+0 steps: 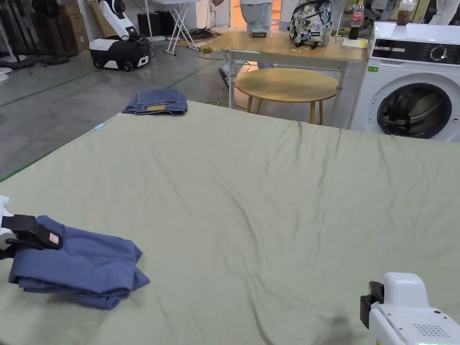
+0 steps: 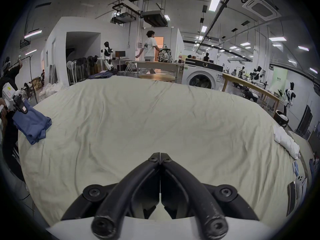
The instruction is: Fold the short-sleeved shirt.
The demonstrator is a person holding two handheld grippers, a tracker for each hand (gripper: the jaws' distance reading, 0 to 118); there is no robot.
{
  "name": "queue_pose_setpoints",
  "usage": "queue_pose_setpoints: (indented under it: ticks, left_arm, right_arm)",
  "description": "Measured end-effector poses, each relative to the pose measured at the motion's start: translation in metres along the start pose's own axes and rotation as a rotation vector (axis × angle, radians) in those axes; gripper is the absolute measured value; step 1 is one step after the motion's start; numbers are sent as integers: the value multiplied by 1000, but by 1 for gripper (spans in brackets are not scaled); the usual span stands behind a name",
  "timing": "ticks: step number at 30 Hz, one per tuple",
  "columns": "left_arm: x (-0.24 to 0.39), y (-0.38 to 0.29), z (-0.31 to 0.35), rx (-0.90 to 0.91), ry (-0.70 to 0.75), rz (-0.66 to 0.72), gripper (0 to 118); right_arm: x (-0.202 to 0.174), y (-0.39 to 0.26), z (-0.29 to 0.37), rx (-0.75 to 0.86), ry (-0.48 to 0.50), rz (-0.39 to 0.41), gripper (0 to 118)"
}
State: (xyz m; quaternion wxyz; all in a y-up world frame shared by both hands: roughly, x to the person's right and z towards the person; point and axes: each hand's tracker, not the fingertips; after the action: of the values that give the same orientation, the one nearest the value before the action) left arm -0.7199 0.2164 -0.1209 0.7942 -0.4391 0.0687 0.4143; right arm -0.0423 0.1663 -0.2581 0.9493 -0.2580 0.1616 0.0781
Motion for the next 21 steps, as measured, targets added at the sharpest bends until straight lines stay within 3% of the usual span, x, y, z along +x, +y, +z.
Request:
queue_pose_setpoints:
  ticks: [2, 4, 5, 6, 7, 11, 15, 19, 20, 21]
  left_arm:
    - [0, 1, 0, -1, 8, 14, 19]
    - [11, -6, 2, -5, 63, -4, 30]
    - [16, -6, 3, 21, 129, -49, 43]
    - [19, -4, 5, 44, 176, -76, 64]
    - [20, -1, 8, 75, 245, -109, 73]
    - [35, 5, 24, 225, 522, -242, 74]
    - [53, 2, 34, 325, 475, -237, 74]
    - [91, -28, 19, 406, 417, -372, 72]
    - [101, -37, 13, 417, 396, -415, 66]
    - [111, -47, 5, 448, 375, -457, 53]
  right_arm:
    - [0, 0, 1, 2, -1, -3, 0]
    - [1, 1, 1, 1, 0, -5, 0]
    - [1, 1, 1, 2, 2, -8, 0]
    - [2, 1, 1, 2, 2, -9, 0]
    - [2, 1, 1, 2, 2, -9, 0]
    - [1, 4, 4, 5, 8, -8, 0]
    - [4, 3, 4, 10, 10, -10, 0]
    - [5, 3, 4, 15, 6, -23, 0]
    - [6, 4, 5, 18, 5, -27, 0]
    - [7, 4, 6, 20, 2, -30, 0]
